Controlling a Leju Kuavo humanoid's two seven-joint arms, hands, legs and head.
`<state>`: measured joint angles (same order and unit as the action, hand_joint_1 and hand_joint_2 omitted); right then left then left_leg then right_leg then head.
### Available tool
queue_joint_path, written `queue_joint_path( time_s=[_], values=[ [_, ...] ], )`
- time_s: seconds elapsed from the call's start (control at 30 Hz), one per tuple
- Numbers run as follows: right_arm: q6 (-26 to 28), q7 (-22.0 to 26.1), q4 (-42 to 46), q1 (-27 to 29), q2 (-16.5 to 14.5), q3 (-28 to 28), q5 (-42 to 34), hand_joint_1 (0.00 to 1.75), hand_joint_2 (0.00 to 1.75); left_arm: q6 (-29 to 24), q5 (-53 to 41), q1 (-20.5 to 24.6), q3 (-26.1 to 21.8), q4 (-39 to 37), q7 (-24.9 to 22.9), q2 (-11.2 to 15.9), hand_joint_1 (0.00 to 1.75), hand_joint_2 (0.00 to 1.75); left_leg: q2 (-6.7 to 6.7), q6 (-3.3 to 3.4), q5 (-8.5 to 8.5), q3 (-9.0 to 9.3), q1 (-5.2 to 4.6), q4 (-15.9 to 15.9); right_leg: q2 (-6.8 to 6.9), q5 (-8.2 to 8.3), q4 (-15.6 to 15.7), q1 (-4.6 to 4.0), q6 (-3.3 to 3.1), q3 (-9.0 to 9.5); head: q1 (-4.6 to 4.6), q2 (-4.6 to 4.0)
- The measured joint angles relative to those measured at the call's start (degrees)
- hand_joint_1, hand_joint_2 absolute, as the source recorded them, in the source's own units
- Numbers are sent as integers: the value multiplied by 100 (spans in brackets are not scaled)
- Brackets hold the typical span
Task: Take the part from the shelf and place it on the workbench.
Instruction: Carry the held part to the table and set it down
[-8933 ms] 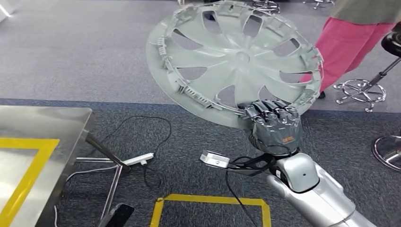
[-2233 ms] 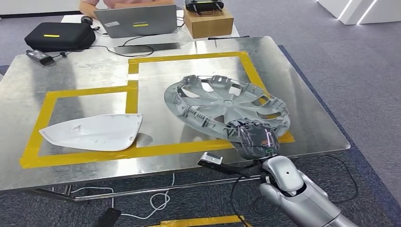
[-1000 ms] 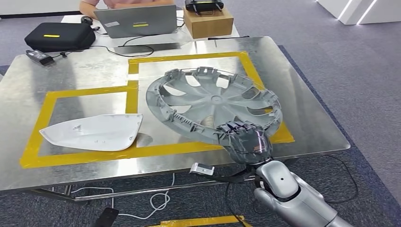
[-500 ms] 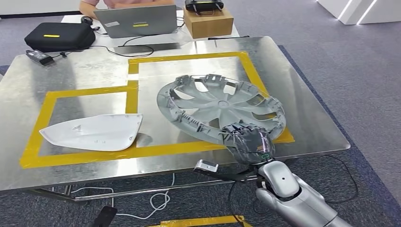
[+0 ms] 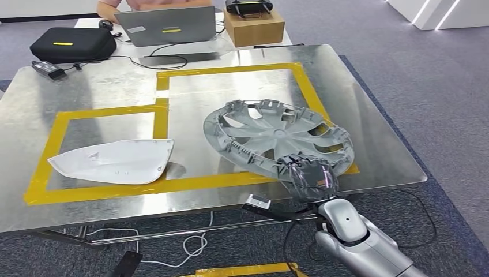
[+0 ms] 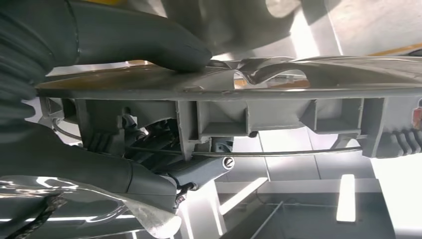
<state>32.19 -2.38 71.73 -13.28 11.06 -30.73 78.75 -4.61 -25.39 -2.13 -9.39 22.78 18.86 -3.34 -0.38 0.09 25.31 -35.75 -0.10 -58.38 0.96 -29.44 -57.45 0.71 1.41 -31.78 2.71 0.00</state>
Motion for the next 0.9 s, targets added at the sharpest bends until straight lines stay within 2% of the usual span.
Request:
queue_joint_path(
  time_s=[0.8,0.9],
  values=[
    [-4,3,-96,12,0,15,2,175,175,-1,-8,-25,-29,45,-45,-7,0,0,0,0,0,0,0,0,0,0,0,0,0,1,0,0],
    [-8,9,-96,17,0,16,3,44,44,-11,4,-43,-90,84,-130,-27,0,131,0,0,0,0,0,0,0,0,0,0,0,1,-1,0]
  ],
)
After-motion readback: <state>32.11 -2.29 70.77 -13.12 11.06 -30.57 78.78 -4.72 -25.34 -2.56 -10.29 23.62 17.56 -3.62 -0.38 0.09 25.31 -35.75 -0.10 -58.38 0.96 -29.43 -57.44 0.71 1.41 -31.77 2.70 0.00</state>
